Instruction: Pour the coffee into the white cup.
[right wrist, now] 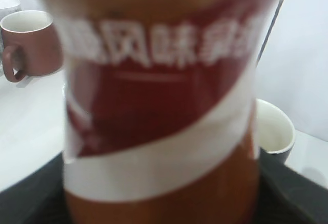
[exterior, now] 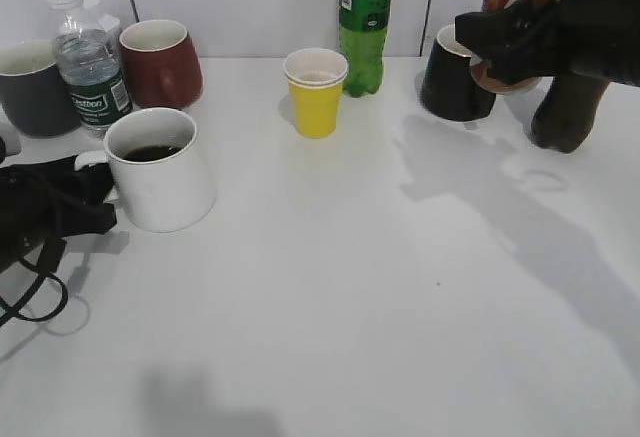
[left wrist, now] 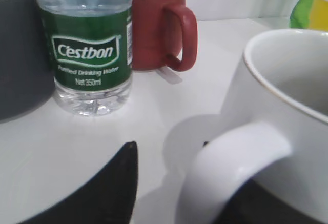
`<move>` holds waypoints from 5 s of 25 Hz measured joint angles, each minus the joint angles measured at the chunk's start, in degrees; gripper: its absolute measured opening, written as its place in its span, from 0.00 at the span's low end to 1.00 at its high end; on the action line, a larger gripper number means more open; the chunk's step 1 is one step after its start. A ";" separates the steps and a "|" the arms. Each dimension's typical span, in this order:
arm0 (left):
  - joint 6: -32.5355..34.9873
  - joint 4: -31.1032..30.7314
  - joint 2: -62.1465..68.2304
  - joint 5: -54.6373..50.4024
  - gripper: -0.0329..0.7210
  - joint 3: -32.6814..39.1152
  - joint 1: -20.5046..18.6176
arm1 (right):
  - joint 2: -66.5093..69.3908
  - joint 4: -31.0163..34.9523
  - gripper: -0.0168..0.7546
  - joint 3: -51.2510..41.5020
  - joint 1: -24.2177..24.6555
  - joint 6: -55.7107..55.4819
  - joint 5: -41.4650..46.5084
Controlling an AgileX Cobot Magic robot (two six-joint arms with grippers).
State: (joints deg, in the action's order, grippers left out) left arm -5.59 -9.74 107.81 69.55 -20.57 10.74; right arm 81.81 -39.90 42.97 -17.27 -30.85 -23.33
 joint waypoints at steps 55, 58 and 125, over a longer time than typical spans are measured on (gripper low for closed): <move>-5.12 -9.97 -29.76 -3.18 0.52 6.09 0.07 | 29.54 26.35 0.71 -4.54 0.00 24.64 -26.40; -6.51 -10.06 -29.76 -4.59 0.52 5.97 0.07 | 29.54 26.35 0.71 -4.54 0.00 24.65 -26.41; -5.58 7.70 -102.44 -129.20 0.48 -10.78 13.57 | -74.33 37.73 0.77 -8.96 0.00 28.18 85.11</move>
State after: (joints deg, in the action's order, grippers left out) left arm -11.17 -2.04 5.37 -59.65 -31.35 24.31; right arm 7.48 -2.17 34.01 -17.27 -2.67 61.78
